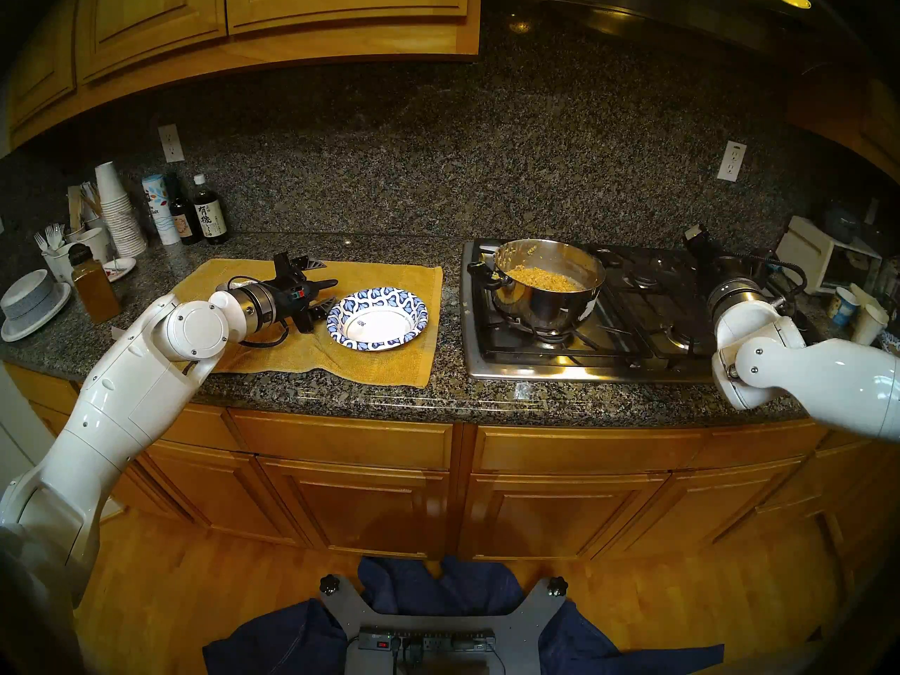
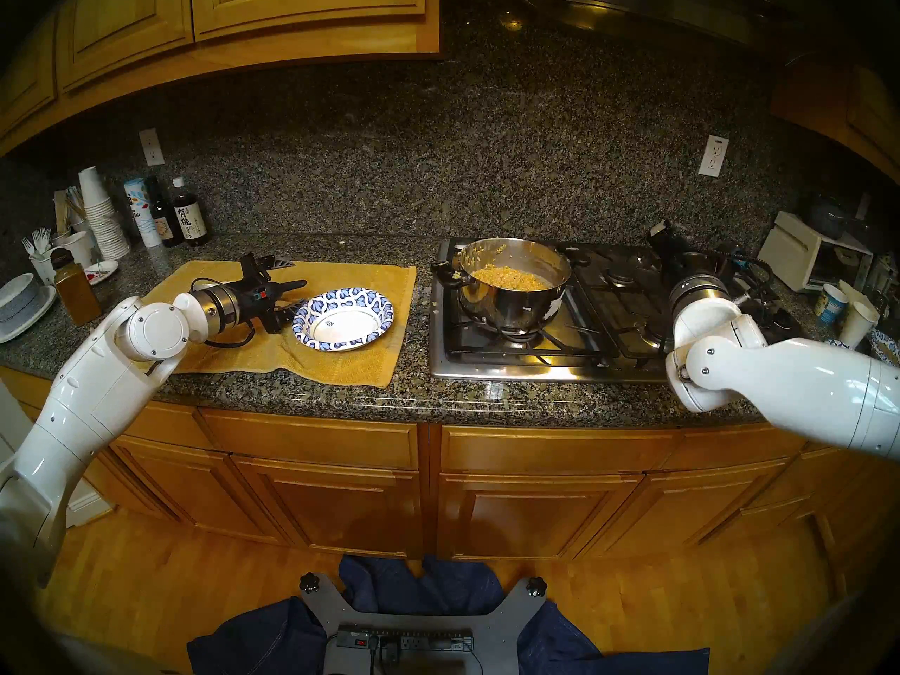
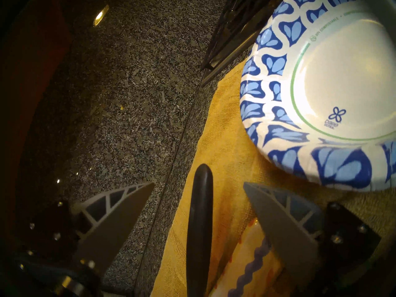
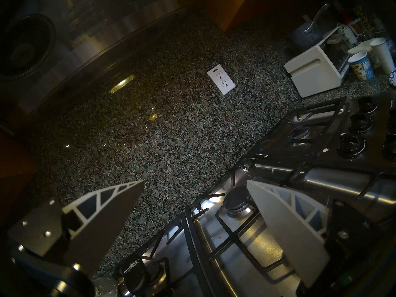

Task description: Scoop oatmeal into bowl

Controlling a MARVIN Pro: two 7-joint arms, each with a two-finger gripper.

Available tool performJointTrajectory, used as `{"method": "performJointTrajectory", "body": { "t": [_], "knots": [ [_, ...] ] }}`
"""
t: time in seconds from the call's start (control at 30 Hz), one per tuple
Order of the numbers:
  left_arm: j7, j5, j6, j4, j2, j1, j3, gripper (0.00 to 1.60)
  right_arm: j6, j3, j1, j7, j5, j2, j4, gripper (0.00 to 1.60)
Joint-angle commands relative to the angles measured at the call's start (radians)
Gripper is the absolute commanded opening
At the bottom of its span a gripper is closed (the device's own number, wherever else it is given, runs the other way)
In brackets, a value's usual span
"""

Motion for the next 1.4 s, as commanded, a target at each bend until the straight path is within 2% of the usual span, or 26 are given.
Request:
{"method": "performJointTrajectory", "body": {
  "t": [0.0, 0.33, 0.47, 0.53, 0.67, 0.9, 1.33, 1.37],
  "knots": [
    [0.008, -0.005, -0.004, -0.012, 0.009, -0.043, -0.028, 0.73, -0.004, 0.027, 0.031, 0.007, -0.013, -0.002, 0.001, 1.60],
    [0.010, -0.006, -0.010, 0.000, 0.005, -0.045, -0.024, 0.62, -0.004, 0.027, 0.031, 0.007, -0.013, -0.002, 0.001, 1.60],
    [0.016, -0.006, -0.014, 0.004, 0.001, -0.044, -0.023, 0.39, -0.004, 0.027, 0.031, 0.007, -0.013, -0.002, 0.001, 1.60],
    [0.018, -0.006, -0.017, 0.006, 0.000, -0.044, -0.023, 0.21, -0.004, 0.027, 0.031, 0.007, -0.013, -0.002, 0.001, 1.60],
    [0.028, -0.008, -0.024, 0.009, -0.005, -0.039, -0.024, 0.00, -0.004, 0.027, 0.031, 0.007, -0.013, -0.002, 0.001, 1.60],
    [0.078, 0.004, -0.036, 0.008, -0.014, -0.021, -0.031, 0.00, -0.004, 0.027, 0.031, 0.007, -0.013, -0.002, 0.001, 1.60],
    [0.291, 0.160, -0.044, -0.024, -0.056, -0.008, -0.046, 0.00, -0.005, 0.027, 0.030, 0.007, -0.011, -0.003, 0.001, 1.60],
    [0.287, 0.168, -0.044, -0.027, -0.058, -0.006, -0.052, 0.00, -0.005, 0.027, 0.030, 0.007, -0.011, -0.003, 0.001, 1.60]
  ]
}}
